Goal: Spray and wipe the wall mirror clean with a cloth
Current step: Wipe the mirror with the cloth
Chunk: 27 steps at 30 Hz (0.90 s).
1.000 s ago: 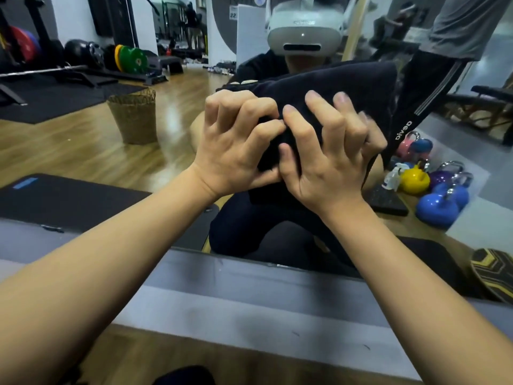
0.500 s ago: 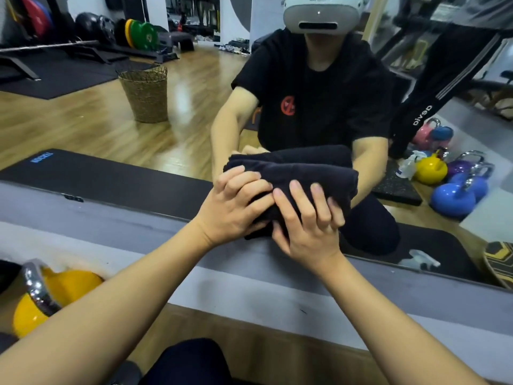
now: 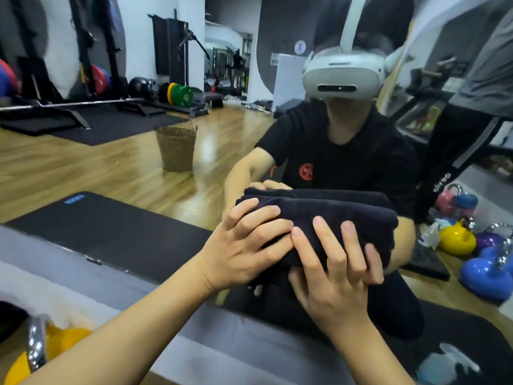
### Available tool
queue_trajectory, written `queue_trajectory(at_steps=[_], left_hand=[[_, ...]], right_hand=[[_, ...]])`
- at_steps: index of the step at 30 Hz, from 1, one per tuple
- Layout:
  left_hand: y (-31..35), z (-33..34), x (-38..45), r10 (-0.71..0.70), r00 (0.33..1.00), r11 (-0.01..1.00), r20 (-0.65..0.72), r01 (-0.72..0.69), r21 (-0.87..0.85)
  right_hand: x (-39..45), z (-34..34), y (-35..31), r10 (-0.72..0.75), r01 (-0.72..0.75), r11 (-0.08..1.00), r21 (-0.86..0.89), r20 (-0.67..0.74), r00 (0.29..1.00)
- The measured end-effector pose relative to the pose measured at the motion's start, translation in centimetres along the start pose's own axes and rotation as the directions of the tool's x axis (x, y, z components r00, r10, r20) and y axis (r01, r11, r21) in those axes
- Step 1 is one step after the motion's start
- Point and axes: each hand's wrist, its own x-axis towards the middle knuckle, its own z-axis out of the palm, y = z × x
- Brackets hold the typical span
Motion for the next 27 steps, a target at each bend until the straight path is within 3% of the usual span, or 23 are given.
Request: queue_trajectory(at_steps=[9,22,27], left_hand=[[-12.1,-5.0,17.1,-0.028,1.0,1.0,-0.001,0.028,-0.001],[-35.0,-13.1,49.7,-0.038,0.999,0.997,-0.013,0.038,0.064],[-42.9,-16.0,61.9,0.022,0.999,0.997,-0.05,-0.018,0.077]], right_hand=[[20.1,-1.9,5.8,0.014,-0.013,1.0,-0.02,0.049,0.999],[58.8,-5.0,17.8,0.107,-0.106,0.994,-0.013,0.024,0.994],[72.0,-6.3,22.4,0.134,-0.133,0.991,-0.013,0.035,0.99]])
